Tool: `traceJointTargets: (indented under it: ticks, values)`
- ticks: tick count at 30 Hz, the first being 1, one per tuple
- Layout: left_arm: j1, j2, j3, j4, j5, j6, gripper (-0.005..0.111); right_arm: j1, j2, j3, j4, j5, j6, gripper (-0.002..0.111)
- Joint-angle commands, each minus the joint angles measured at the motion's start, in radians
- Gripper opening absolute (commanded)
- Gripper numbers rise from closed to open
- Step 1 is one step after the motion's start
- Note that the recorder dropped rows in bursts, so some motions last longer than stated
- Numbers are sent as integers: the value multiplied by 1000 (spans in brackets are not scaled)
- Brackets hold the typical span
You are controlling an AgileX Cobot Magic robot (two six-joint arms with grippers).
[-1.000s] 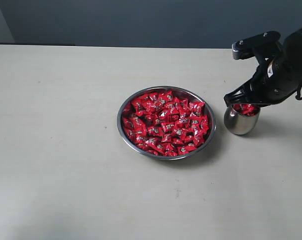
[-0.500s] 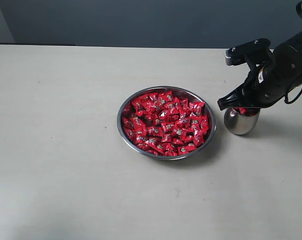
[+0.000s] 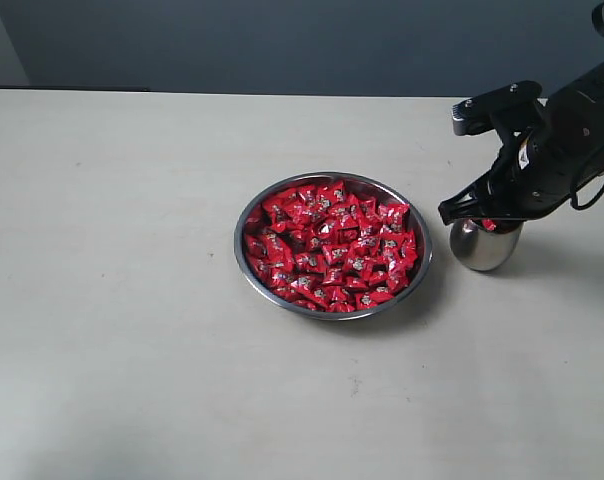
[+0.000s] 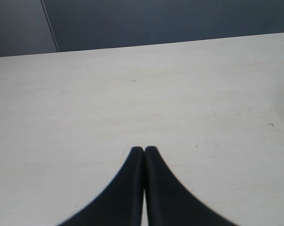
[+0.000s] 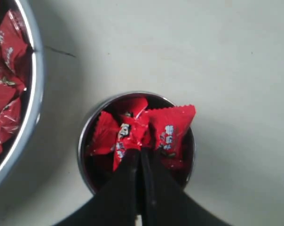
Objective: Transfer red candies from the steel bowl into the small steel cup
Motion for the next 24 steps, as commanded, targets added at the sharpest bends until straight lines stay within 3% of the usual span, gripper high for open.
traceJointTargets:
  ticks: [1, 4, 10, 24]
  values:
    - [-8, -5, -8, 2, -5, -2, 0, -5, 2, 5, -12, 10, 0, 1]
    - [-8, -5, -8, 2, -5, -2, 0, -5, 2, 5, -6, 10, 0, 7]
    - [-8, -5, -8, 2, -5, -2, 0, -5, -5, 5, 3, 10, 0, 41]
    - [-8, -5, -8, 2, -5, -2, 0, -4, -165, 5, 92, 10, 0, 37]
